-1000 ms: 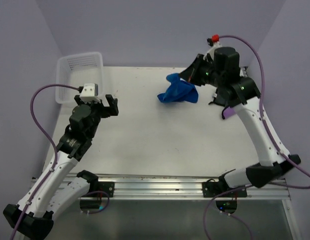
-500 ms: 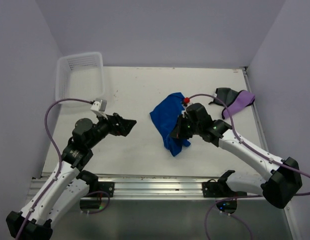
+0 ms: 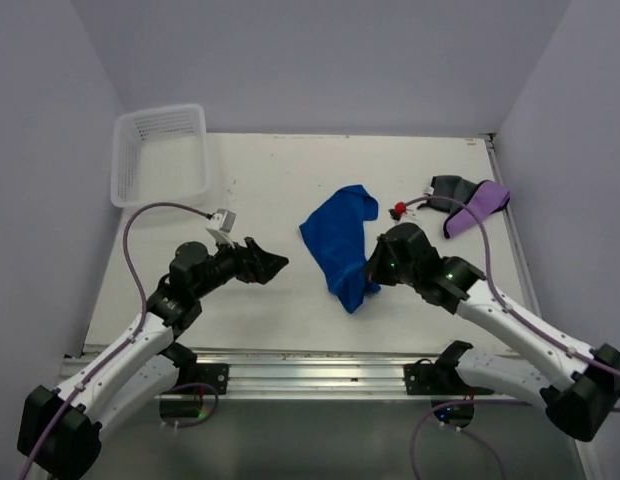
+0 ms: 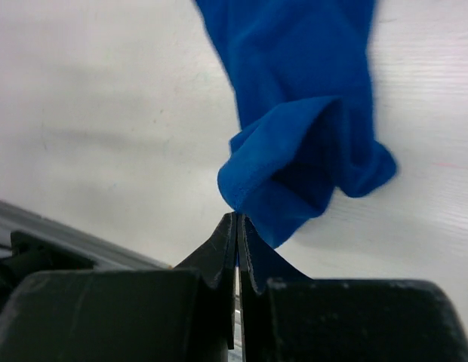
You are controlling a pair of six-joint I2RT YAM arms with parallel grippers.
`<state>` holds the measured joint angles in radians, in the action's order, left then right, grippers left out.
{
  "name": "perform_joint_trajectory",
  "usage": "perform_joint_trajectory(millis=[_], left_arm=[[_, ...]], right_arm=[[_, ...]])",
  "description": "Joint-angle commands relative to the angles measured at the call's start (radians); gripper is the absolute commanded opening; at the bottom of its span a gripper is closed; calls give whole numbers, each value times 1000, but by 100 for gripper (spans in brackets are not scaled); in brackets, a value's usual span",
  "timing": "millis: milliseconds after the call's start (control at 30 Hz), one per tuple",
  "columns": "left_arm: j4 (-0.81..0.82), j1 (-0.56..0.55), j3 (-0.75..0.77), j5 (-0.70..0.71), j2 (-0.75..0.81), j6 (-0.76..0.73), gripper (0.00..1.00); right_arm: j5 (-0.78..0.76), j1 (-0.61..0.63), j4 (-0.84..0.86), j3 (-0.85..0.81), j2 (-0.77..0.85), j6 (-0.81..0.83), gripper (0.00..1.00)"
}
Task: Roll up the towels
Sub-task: Move the towel to the center of the board, then flatten the towel
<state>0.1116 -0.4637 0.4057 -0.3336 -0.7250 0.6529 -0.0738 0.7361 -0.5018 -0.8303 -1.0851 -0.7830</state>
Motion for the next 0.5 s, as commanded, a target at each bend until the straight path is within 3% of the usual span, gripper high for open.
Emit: perform_joint_trajectory(millis=[0, 133, 467], left_arm=[[95, -30, 31, 63, -92, -1, 96], [157, -76, 108, 163, -285, -24, 96], [140, -135, 422, 367, -741, -105, 96]], right_arm=[[-346, 0, -245, -35, 198, -74, 0], [-610, -1, -499, -27, 373, -223, 0], [-750, -1, -672, 59, 510, -392, 0]])
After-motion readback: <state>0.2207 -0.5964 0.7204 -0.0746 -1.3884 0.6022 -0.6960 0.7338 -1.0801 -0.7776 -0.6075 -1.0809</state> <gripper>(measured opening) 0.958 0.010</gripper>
